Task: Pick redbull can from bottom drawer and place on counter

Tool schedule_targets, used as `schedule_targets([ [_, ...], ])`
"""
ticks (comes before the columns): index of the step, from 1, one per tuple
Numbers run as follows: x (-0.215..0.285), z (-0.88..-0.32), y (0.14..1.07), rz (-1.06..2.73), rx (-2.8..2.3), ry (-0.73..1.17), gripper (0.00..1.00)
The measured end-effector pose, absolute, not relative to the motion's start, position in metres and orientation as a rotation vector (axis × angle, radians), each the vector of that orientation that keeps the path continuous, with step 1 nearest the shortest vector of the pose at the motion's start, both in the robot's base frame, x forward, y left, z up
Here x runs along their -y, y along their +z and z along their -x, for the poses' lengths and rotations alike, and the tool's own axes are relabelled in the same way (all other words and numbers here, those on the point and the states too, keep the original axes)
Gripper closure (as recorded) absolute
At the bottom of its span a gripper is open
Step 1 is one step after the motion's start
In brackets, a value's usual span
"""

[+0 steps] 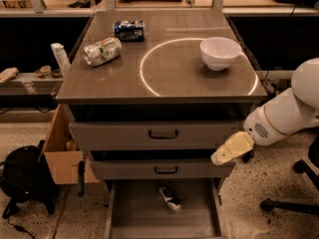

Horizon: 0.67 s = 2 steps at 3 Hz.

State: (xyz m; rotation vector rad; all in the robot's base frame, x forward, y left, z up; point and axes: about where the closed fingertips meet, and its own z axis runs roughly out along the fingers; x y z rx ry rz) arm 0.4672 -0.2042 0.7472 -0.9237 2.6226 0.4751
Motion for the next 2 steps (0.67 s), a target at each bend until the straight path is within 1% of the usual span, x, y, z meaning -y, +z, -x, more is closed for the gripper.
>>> schedule_targets([
  [2, 0.196, -0.44, 0.739, 0.957, -2.554, 0.466, 0.0],
])
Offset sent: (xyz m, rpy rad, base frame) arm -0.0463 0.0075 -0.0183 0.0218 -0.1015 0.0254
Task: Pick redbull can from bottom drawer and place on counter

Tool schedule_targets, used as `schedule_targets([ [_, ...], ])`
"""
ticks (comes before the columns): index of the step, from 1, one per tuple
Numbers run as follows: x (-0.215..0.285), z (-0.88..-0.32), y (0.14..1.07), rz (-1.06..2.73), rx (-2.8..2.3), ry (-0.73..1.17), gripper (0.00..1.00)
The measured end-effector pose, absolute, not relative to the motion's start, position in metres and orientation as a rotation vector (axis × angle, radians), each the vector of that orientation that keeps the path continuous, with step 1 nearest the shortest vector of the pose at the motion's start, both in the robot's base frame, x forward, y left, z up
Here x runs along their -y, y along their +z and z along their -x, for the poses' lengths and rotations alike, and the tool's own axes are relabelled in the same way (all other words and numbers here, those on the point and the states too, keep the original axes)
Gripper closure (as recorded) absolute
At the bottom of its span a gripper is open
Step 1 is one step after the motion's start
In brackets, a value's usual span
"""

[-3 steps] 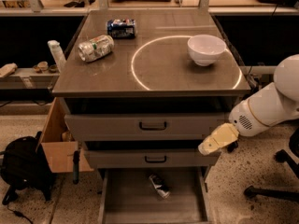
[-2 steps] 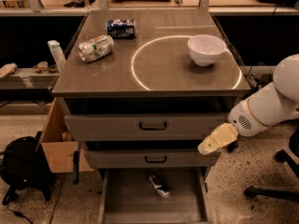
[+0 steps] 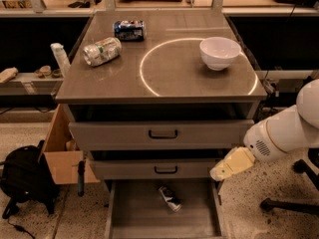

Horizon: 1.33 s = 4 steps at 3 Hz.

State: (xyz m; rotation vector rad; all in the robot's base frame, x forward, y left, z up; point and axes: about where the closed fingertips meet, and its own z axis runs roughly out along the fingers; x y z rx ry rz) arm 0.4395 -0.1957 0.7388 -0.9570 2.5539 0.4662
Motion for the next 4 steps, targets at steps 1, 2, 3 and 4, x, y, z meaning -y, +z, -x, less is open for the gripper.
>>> schedule_targets([
  [1, 0.198, -0.428, 0.714, 0.895, -2.497, 0.461, 0.0],
  [2, 0.199, -0.431, 0.69, 0.841, -2.474, 0.47, 0.0],
  [3, 0.199, -0.444, 0.654, 0.768, -2.49, 0.43, 0.0],
  [4, 0.199, -0.453, 0.634, 0.734, -2.514, 0.401, 0.0],
])
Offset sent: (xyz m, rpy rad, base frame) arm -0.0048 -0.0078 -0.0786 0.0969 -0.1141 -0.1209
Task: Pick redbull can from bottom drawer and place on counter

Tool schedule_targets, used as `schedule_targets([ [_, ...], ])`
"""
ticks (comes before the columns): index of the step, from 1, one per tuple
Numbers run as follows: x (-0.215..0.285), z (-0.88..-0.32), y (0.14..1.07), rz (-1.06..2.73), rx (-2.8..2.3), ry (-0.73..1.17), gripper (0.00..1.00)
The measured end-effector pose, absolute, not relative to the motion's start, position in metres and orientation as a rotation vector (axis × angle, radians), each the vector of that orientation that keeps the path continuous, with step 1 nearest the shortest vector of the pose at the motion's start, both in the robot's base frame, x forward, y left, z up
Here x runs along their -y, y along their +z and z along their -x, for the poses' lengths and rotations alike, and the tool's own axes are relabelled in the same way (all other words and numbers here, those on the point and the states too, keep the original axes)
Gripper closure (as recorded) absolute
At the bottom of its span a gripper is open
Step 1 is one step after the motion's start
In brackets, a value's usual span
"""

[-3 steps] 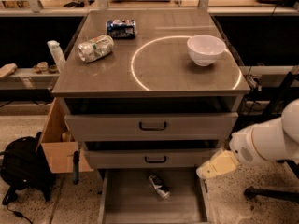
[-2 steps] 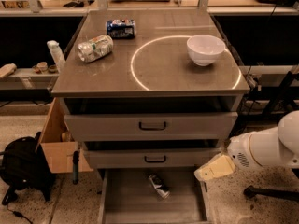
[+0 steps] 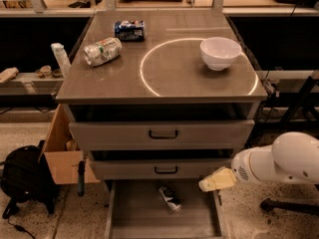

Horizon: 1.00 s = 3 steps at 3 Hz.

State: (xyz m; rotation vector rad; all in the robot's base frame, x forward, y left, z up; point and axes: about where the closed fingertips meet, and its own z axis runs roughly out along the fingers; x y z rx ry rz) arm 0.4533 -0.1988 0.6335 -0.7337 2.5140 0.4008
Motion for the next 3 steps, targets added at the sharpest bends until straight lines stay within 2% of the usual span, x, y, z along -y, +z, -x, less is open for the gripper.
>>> schedule_targets([
  [3, 0.203, -0.467, 0.594, 0.71, -2.62, 0.303, 0.0],
])
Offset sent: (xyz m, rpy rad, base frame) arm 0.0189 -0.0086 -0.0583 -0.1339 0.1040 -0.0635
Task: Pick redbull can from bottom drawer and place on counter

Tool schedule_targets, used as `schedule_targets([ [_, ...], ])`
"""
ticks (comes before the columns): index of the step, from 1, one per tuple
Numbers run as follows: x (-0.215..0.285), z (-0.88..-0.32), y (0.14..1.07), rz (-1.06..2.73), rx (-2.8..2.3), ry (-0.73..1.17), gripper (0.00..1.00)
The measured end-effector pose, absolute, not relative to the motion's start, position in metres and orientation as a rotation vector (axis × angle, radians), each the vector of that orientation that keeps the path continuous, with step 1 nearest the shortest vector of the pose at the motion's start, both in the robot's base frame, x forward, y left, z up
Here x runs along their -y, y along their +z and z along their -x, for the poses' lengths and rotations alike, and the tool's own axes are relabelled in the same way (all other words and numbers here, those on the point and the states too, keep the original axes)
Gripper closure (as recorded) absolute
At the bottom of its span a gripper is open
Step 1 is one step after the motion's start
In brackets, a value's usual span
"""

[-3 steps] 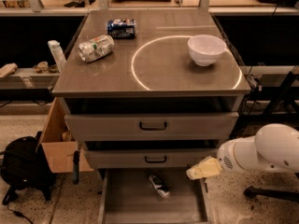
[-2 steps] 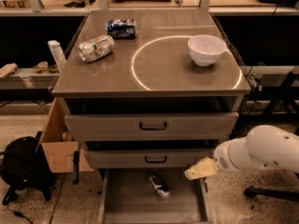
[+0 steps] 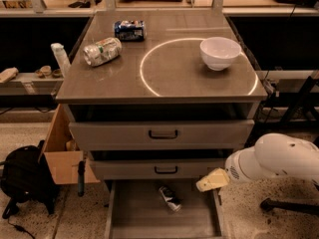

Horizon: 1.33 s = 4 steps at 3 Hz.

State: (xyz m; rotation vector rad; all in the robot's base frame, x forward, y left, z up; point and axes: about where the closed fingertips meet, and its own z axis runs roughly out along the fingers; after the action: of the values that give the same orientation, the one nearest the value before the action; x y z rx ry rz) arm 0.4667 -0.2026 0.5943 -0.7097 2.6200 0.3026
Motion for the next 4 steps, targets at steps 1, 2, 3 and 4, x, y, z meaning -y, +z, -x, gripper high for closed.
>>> schedule_targets([
  [1, 0.203, -0.469, 0.584, 0.707, -2.644, 0.314, 0.0],
  [2, 0.205, -0.469, 0.565, 0.718, -2.67, 0.313, 0.0],
  [3, 0.209, -0.469, 0.543, 0.711, -2.701, 0.309, 0.0],
  [4, 0.213, -0.467, 0.52, 0.701, -2.718, 0.297, 0.0],
])
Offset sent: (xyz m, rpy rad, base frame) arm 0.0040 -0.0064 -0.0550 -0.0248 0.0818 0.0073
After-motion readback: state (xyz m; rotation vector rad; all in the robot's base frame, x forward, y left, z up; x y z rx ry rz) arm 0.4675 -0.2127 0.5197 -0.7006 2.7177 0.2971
